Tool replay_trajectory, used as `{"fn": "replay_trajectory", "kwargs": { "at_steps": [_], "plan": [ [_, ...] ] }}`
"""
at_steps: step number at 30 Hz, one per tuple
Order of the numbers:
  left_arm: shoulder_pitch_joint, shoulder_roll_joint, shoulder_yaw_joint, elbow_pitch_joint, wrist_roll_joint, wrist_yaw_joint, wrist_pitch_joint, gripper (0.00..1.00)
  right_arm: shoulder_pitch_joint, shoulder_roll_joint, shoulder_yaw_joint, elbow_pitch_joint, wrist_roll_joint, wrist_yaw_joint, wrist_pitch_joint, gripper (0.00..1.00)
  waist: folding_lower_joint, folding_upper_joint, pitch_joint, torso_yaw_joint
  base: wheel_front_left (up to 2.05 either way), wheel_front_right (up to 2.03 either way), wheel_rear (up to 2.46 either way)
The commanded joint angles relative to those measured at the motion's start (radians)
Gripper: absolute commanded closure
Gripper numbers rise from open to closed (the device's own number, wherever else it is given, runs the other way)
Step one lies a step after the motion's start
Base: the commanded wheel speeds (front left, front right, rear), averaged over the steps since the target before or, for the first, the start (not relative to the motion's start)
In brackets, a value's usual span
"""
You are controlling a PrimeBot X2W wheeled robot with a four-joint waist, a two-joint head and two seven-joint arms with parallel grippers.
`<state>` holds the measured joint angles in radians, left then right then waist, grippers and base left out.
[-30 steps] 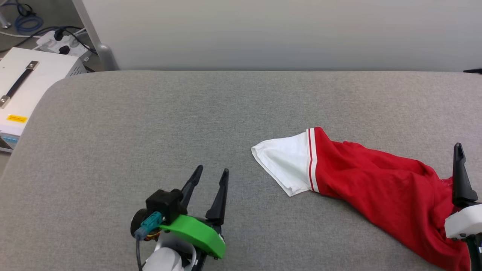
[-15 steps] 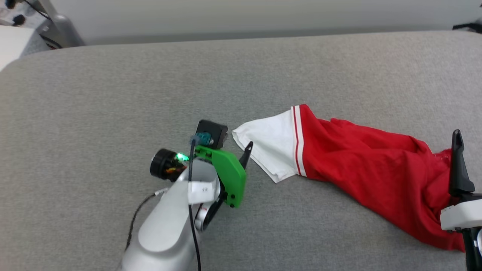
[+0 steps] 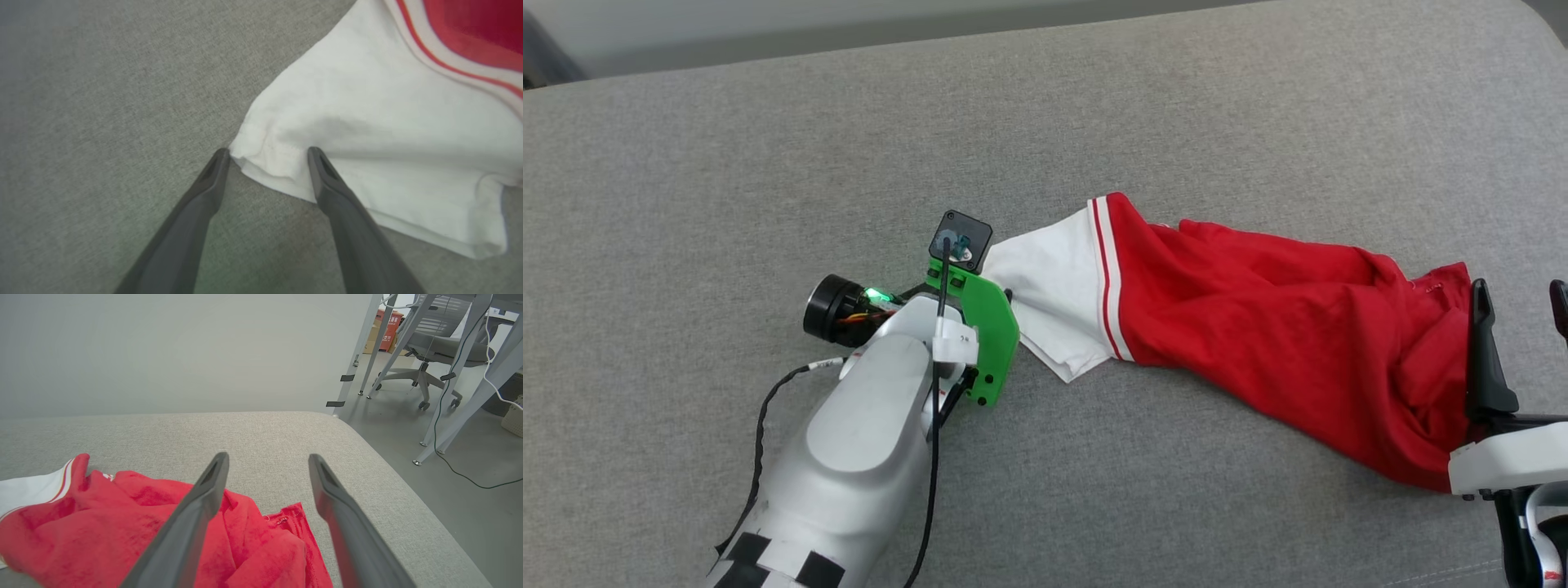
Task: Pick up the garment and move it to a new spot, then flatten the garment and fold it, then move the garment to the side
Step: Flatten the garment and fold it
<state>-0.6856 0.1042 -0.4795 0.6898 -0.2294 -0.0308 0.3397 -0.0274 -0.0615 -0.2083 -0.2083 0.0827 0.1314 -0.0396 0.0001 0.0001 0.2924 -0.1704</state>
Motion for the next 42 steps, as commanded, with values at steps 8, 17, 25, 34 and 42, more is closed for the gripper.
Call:
{"fn": "replay_trajectory", "kwargs": {
  "at_steps": [8,17,25,34,42],
  "plan": [
    [-0.013,0.001,-0.001,0.08,-0.032,-0.021,-0.025,1.0,-0.019,0.003,0.002,0.017,-0.018,-0.001,-0.008,0.0,-0.0001,-0.0001,-0.008,0.013,0.0,0.0,0.0],
    [-0.028,0.054,0.097,0.043,-0.084,0.03,-0.203,1.0,-0.006,-0.02,-0.003,0.023,-0.015,-0.001,0.013,0.0,-0.0001,-0.0001,-0.078,0.106,0.0,0.0,0.0],
    [0.043,0.139,0.17,-0.062,-0.136,0.045,-0.255,1.0,0.021,-0.023,-0.017,0.031,-0.015,-0.001,0.038,0.0,-0.0001,-0.0001,-0.132,0.197,0.0,0.0,0.0],
    [0.36,0.162,0.213,-0.217,-0.24,0.067,-0.181,1.0,0.048,-0.016,-0.022,0.059,-0.013,-0.001,0.059,0.0,-0.0001,-0.0001,-0.167,0.253,0.0,0.0,0.0],
    [0.487,0.142,0.175,-0.292,-0.239,0.093,-0.158,0.0,0.054,-0.01,-0.023,0.092,-0.014,-0.001,0.084,0.0,-0.0001,-0.0001,-0.178,0.272,0.0,0.0,0.0]
  ]
}}
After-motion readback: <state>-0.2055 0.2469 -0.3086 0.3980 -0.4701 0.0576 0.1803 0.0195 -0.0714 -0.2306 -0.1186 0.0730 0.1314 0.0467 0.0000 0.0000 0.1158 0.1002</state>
